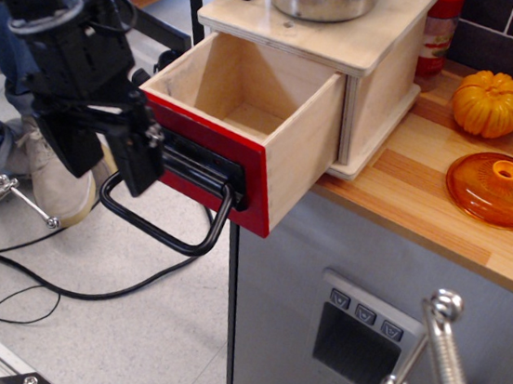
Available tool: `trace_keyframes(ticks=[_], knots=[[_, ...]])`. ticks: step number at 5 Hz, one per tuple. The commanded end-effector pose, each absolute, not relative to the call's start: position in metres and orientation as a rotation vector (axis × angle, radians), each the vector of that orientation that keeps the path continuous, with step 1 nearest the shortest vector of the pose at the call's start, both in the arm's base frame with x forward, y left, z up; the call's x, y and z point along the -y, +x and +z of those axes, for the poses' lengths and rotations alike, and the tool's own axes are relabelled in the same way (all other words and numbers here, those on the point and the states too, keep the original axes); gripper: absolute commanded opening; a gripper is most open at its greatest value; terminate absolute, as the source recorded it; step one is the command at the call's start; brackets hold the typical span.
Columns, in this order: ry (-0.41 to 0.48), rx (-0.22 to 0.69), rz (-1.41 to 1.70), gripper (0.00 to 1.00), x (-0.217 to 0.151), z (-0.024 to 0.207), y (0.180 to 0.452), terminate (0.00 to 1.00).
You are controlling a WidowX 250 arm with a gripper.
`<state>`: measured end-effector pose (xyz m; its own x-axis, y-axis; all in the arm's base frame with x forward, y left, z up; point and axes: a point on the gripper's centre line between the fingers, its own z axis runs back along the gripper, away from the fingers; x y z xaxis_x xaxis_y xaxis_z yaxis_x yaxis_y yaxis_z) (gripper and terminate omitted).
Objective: Close drawer of box
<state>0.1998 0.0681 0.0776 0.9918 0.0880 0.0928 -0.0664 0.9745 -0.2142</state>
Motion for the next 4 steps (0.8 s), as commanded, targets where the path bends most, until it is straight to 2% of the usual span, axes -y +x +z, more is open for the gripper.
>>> trace_keyframes(ticks=[1, 2, 3, 4], knots=[[-0.176, 0.186, 0.129, 1.00, -0.050, 0.078, 0.228, 0.00], [-0.170, 0.214, 0.154, 1.00, -0.046, 0.081, 0.243, 0.00], [-0.081, 0.257, 0.126, 1.00, -0.042, 0.072, 0.248, 0.00], [-0.042, 0.294, 0.109, 1.00, -0.047, 0.074, 0.263, 0.00]])
